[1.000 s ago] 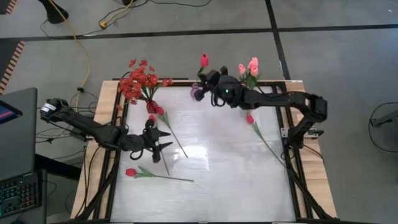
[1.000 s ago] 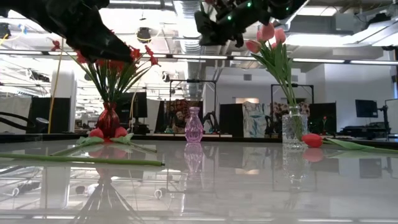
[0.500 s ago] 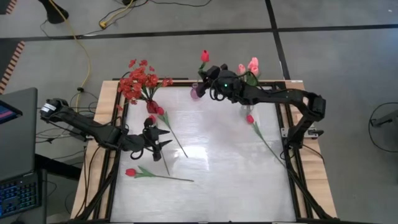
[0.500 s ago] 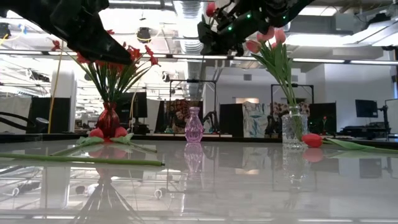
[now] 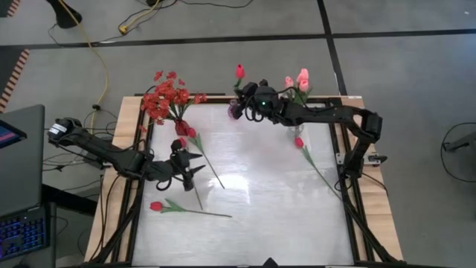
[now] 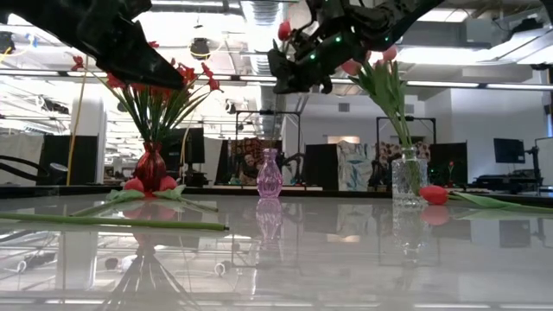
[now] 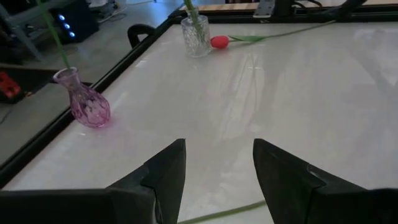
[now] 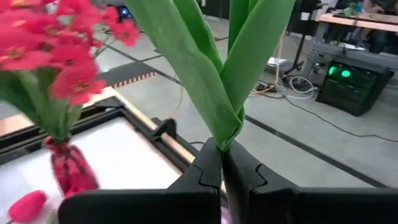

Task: Sort flowers into vase by color
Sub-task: Put the top middle red tulip into the purple vase

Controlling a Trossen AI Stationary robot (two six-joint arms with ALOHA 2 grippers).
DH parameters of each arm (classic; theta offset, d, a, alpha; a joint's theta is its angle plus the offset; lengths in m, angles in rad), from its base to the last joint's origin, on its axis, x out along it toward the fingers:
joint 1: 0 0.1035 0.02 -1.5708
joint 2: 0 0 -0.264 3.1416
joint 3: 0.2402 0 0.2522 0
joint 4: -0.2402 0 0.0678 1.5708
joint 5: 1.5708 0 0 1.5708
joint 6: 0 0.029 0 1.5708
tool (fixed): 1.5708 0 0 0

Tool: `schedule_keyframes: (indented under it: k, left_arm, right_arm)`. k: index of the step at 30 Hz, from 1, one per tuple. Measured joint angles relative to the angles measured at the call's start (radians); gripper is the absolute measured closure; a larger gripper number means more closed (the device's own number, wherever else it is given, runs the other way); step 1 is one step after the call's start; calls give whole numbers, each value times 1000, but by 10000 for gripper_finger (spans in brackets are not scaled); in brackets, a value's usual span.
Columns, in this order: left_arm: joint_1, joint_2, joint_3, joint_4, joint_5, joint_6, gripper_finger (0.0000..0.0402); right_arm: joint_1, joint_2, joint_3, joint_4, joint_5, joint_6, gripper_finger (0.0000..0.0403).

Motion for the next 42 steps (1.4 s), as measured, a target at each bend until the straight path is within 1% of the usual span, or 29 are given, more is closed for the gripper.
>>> schedule_keyframes:
  k: [5,10,22,27,34,42]
  left_arm:
    - [7,0,0,0,-6,1,226]
    - [13,0,0,0,-6,0,226]
    - [12,0,0,2,-6,-6,226]
    - [12,0,0,2,-6,-7,226]
    - [12,0,0,2,-6,-3,226]
    - [12,0,0,2,-6,-3,226]
  right_arm:
    - [-20,-1,0,-33,-14,47,372]
    - [-45,-1,0,-66,-79,94,372]
    - [-67,-1,0,-71,-110,99,372]
    - [-66,-1,0,-112,-112,104,372]
    - [-65,-3,0,-145,-183,122,372]
    - [-57,-4,0,-165,-206,129,372]
